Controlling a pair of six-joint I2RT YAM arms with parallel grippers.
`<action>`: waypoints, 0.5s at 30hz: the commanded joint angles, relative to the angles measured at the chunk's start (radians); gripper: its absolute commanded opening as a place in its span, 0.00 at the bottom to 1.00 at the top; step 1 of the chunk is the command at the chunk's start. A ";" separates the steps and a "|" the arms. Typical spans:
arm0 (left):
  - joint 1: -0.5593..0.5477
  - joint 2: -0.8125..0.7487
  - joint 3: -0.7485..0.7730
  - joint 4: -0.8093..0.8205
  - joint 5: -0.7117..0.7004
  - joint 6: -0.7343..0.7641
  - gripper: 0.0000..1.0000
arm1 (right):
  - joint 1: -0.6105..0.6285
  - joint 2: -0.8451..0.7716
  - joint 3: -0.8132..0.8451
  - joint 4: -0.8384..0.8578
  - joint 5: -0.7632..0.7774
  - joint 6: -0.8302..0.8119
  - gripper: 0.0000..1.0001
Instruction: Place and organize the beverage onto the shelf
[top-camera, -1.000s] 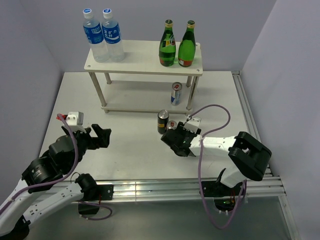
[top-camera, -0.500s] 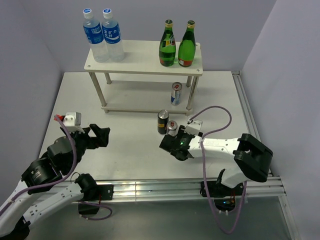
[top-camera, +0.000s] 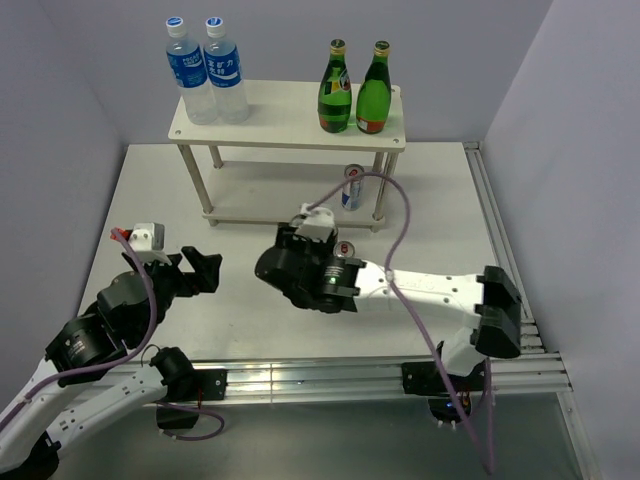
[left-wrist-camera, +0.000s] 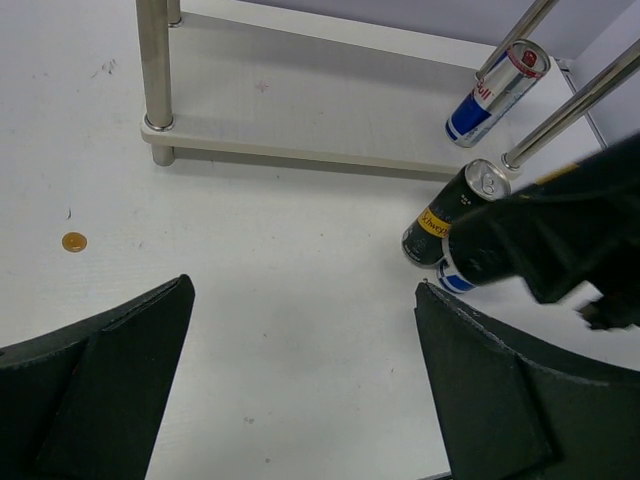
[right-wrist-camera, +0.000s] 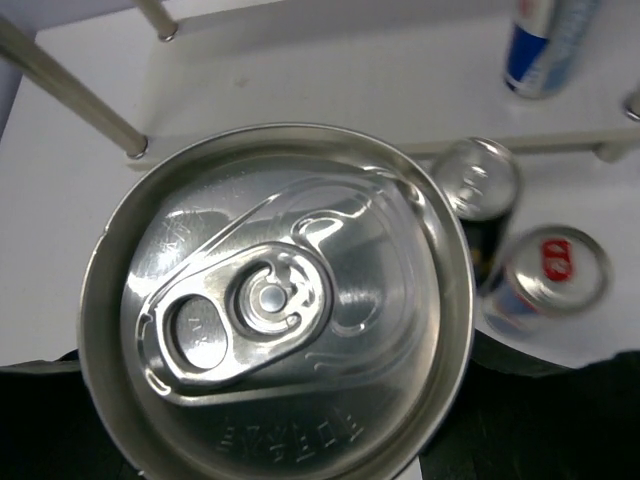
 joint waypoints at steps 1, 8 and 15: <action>-0.001 -0.002 -0.008 0.045 -0.014 0.000 0.99 | -0.066 0.107 0.099 0.380 -0.112 -0.333 0.00; -0.001 -0.037 -0.014 0.053 -0.016 0.004 0.99 | -0.215 0.441 0.409 0.437 -0.311 -0.473 0.00; -0.001 -0.033 -0.020 0.059 0.004 0.014 0.99 | -0.312 0.656 0.725 0.407 -0.379 -0.547 0.00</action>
